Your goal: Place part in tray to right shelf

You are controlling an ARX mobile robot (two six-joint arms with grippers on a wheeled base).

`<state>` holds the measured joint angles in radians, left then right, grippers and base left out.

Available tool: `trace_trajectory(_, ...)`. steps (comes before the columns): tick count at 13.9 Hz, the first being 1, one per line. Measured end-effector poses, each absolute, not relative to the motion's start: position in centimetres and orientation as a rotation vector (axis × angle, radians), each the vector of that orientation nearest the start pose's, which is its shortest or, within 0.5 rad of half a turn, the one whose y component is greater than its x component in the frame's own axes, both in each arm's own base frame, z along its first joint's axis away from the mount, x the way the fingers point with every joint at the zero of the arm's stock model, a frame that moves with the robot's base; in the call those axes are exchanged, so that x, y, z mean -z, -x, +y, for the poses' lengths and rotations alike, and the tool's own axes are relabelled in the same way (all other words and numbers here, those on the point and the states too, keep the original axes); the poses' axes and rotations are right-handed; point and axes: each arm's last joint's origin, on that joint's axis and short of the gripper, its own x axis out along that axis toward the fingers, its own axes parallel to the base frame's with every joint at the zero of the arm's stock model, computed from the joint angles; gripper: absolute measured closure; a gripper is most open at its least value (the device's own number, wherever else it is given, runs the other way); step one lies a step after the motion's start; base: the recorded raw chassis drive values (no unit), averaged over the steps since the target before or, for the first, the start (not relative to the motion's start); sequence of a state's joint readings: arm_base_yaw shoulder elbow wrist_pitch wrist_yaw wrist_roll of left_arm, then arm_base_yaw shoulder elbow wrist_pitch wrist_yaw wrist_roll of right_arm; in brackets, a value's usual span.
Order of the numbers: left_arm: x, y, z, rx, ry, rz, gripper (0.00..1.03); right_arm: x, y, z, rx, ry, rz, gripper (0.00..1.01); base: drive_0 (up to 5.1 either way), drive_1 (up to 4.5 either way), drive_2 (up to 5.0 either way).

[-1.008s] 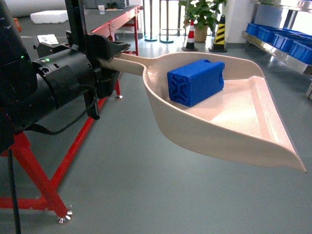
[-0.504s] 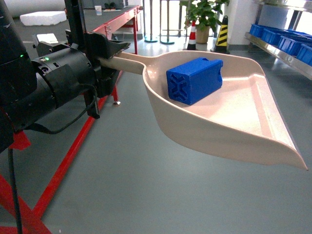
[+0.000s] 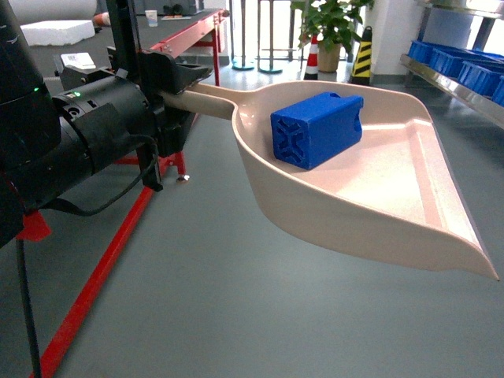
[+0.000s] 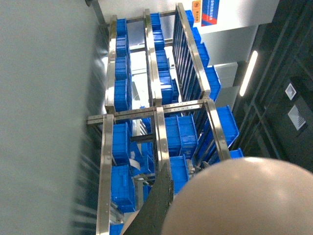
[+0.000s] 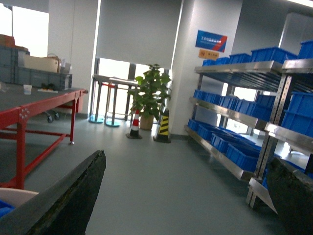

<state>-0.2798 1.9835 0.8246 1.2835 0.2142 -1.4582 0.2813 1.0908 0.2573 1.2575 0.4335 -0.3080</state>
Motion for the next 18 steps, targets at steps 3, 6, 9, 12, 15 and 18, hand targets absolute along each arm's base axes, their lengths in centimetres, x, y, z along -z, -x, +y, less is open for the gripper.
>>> trace_trajectory(3, -15.64, -35.82, -10.88, 0.486, 1.429, 0.256, 0.9, -23.46, -18.91, 4.2, 0.208, 0.158, -0.362, 0.03, 0.0, 4.32, -4.3)
trace_trajectory(6, -15.63, -35.82, -10.88, 0.489, 1.428, 0.259, 0.9, -23.47, -18.91, 4.2, 0.209, 0.158, -0.363, 0.03, 0.0, 4.38, -4.3)
trace_trajectory(9, -15.61, -35.83, -10.88, 0.484, 1.429, 0.259, 0.9, -23.52, -18.89, 4.19, 0.208, 0.156, -0.368, 0.03, 0.0, 4.36, -4.3)
trace_trajectory(12, -15.58, -35.82, -10.88, 0.485, 1.429, 0.262, 0.9, -23.46, -18.91, 4.2, 0.209, 0.158, -0.362, 0.03, 0.0, 4.33, -4.3)
trace_trajectory(15, -15.64, -35.82, -10.88, 0.486, 1.43, 0.257, 0.9, -23.53, -18.9, 4.2, 0.209, 0.156, -0.367, 0.03, -0.1, 4.28, -4.4)
trace_trajectory(18, -15.59, -35.83, -10.88, 0.484, 1.429, 0.261, 0.9, -23.55, -18.89, 4.19, 0.209, 0.155, -0.369, 0.03, 0.0, 4.34, -4.3)
